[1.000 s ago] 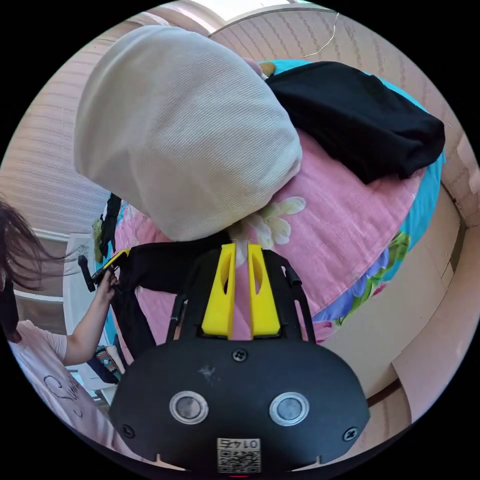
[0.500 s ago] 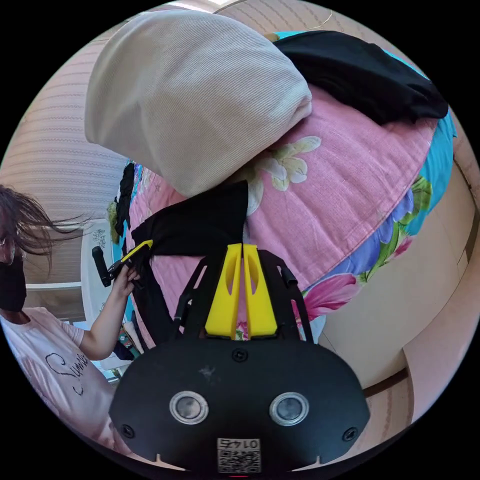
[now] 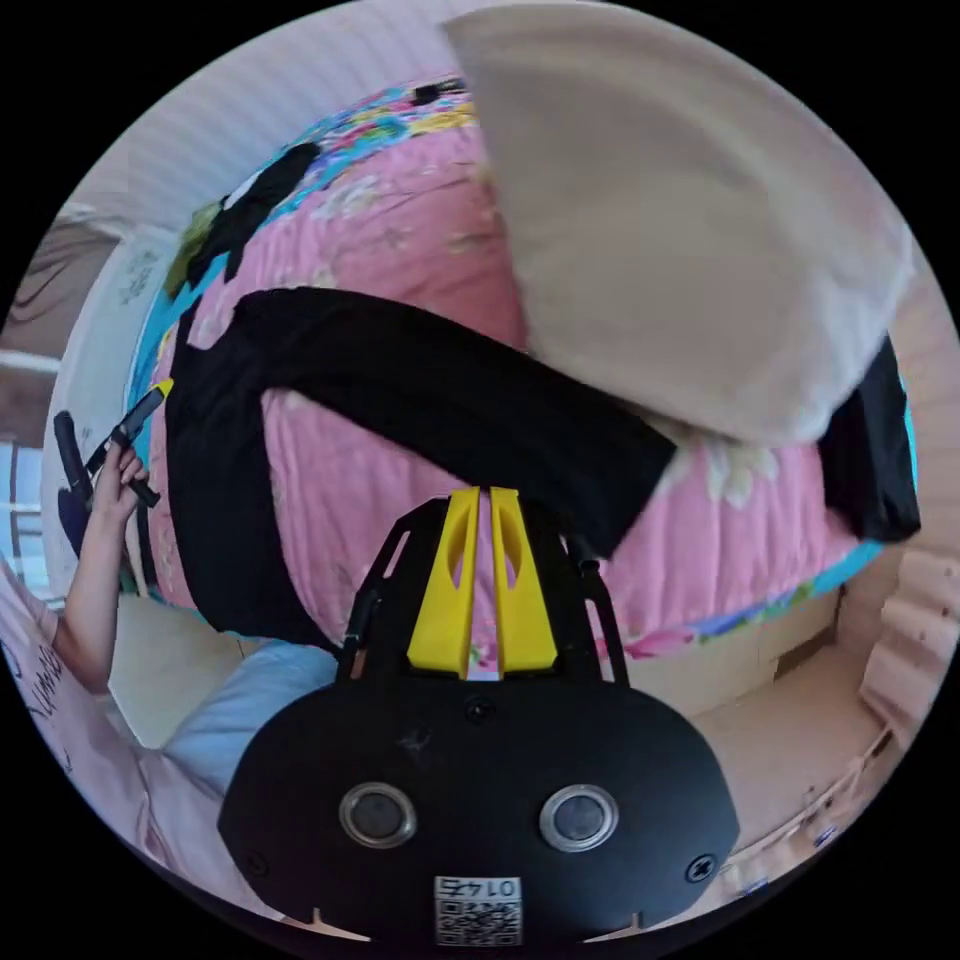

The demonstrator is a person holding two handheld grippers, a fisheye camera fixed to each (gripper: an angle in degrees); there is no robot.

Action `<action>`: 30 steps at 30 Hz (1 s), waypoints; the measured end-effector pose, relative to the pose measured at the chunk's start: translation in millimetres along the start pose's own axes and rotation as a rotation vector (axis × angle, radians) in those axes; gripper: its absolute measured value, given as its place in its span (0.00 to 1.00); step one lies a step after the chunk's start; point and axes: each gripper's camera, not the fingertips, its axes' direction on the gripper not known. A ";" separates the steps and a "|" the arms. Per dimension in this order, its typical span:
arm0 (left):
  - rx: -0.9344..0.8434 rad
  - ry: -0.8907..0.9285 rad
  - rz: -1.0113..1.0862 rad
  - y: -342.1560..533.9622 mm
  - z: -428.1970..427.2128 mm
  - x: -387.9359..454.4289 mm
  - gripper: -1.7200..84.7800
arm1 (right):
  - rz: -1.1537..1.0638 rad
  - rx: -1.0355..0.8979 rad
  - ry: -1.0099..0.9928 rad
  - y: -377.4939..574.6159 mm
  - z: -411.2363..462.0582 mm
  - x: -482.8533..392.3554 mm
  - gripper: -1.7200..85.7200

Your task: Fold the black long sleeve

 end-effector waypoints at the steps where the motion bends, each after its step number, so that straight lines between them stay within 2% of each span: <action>1: -0.008 0.002 -0.045 -2.3 -10.3 -22.1 0.01 | -0.117 0.021 -0.045 -36.2 18.2 -48.8 0.04; 3: 0.039 0.038 -0.152 -11.5 -53.6 -93.6 0.01 | -0.273 0.055 -0.155 -92.5 50.0 -126.2 0.04; 5: 0.074 0.008 -0.199 -24.4 -77.1 -131.4 0.01 | -0.451 0.044 -0.323 -168.7 98.3 -238.3 0.04; 6: 0.085 0.003 -0.219 -37.2 -86.3 -152.7 0.02 | -0.481 0.041 -0.359 -186.7 109.9 -266.7 0.04; 8: 0.089 0.063 -0.248 -61.1 -90.3 -180.2 0.03 | -0.584 0.034 -0.489 -250.4 152.2 -379.8 0.05; 12: 0.070 0.194 -0.272 -125.7 -83.5 -209.2 0.08 | -0.589 -0.023 -0.466 -326.4 230.8 -529.3 0.09; 14: 0.037 0.257 -0.294 -154.6 -78.9 -214.4 0.08 | -0.512 -0.072 -0.408 -362.4 290.7 -600.9 0.14; 17: -0.077 0.357 -0.261 -198.7 -68.7 -212.8 0.07 | -0.407 -0.173 -0.325 -390.8 358.8 -657.3 0.14; 19: -0.064 0.415 -0.242 -212.9 -88.9 -214.7 0.05 | -0.395 -0.143 -0.298 -393.9 368.2 -678.2 0.09; 22: 0.034 0.428 -0.227 -215.8 -166.0 -211.3 0.02 | -0.545 -0.099 -0.435 -375.8 359.0 -715.7 0.05; 24: 0.093 0.448 -0.191 -199.8 -247.3 -196.7 0.01 | -0.672 -0.103 -0.503 -351.7 346.8 -741.4 0.04; 28: 0.037 0.476 -0.199 -151.7 -333.7 -174.1 0.01 | -1.028 -0.350 -0.626 -265.1 348.0 -802.4 0.05; 30: -0.076 0.451 -0.274 -116.0 -358.5 -169.4 0.02 | -1.146 -0.509 -0.542 -226.2 373.7 -818.3 0.06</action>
